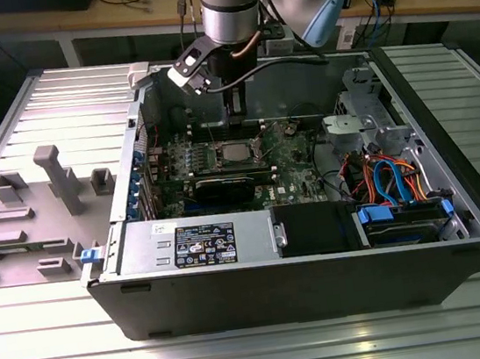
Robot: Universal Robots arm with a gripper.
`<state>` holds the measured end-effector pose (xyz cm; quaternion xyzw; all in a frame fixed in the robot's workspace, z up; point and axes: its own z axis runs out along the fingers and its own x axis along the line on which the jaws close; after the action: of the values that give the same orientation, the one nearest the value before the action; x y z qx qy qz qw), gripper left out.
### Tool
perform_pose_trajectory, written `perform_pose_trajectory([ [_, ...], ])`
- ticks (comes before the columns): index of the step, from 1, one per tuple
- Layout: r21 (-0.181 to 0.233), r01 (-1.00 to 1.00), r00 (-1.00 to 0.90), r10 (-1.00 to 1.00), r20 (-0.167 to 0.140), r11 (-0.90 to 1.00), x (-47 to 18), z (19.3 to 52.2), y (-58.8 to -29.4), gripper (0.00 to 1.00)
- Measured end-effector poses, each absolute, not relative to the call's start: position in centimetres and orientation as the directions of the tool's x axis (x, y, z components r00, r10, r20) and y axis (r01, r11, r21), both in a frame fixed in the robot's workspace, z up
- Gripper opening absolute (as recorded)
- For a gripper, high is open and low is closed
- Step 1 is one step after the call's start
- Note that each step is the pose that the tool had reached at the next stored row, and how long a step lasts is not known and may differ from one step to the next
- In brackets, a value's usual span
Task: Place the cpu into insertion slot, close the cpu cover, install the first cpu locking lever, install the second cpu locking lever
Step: 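Close the cpu cover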
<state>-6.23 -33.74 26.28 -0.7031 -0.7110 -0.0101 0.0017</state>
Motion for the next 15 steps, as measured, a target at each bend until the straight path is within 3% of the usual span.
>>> perform_pose_trajectory([
  [15, 0.009, 0.999, -0.039, 0.999, 0.017, 0.039, -6.23, 27.15, -33.75, 0.11],
])
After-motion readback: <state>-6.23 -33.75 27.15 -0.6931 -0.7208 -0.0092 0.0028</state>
